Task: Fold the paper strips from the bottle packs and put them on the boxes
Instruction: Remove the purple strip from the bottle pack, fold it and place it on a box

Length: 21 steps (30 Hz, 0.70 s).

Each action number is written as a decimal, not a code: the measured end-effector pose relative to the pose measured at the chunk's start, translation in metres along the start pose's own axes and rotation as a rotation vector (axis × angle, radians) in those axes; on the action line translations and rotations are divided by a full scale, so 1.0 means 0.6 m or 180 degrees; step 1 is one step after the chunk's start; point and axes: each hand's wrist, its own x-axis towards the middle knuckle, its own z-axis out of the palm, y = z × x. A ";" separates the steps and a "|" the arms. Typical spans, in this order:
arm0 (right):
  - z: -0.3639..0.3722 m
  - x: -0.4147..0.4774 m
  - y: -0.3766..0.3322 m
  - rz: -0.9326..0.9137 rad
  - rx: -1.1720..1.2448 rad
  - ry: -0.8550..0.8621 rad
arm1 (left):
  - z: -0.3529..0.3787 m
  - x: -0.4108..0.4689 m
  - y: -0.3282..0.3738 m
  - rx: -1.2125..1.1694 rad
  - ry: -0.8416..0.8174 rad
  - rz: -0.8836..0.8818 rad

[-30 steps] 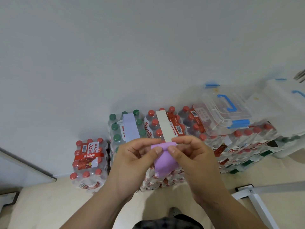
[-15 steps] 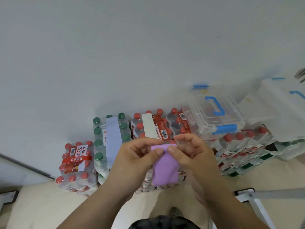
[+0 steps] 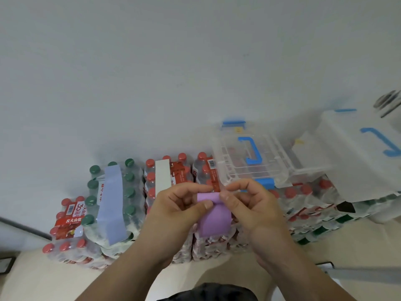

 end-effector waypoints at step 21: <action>-0.118 0.009 0.022 0.0083 0.0028 -0.0056 | 0.110 0.021 -0.039 -0.0153 0.0093 -0.0237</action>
